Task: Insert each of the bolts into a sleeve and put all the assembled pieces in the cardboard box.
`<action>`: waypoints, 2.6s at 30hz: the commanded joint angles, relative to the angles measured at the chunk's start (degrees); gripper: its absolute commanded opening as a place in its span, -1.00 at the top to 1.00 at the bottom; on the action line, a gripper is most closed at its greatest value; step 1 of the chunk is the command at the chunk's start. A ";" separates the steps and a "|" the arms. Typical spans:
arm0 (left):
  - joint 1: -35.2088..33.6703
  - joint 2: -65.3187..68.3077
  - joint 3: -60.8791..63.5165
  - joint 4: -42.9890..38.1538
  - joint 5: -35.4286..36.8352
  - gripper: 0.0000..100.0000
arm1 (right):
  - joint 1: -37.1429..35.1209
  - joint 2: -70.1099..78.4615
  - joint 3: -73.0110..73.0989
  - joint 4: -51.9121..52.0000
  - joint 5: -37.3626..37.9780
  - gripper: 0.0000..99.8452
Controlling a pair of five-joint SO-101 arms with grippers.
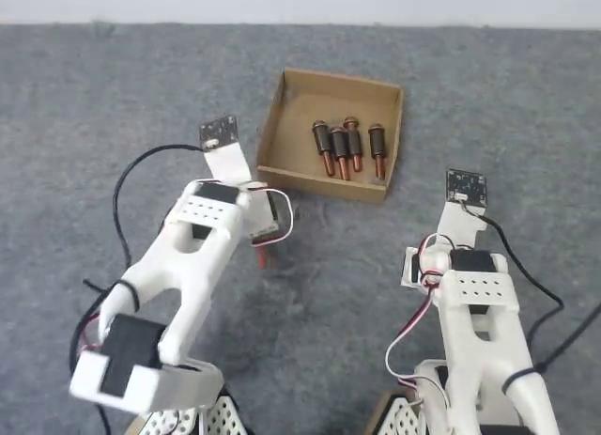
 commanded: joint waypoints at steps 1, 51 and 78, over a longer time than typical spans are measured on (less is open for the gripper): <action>-3.78 -6.24 -0.31 0.26 -11.08 0.98 | -0.40 -2.42 -0.18 -0.57 0.79 0.99; -14.95 -6.77 6.11 -8.09 -30.42 0.98 | -27.21 -2.24 3.78 -62.02 0.88 0.98; -14.95 -6.77 6.11 -8.09 -30.42 0.98 | -29.14 52.44 2.20 -137.71 7.30 0.99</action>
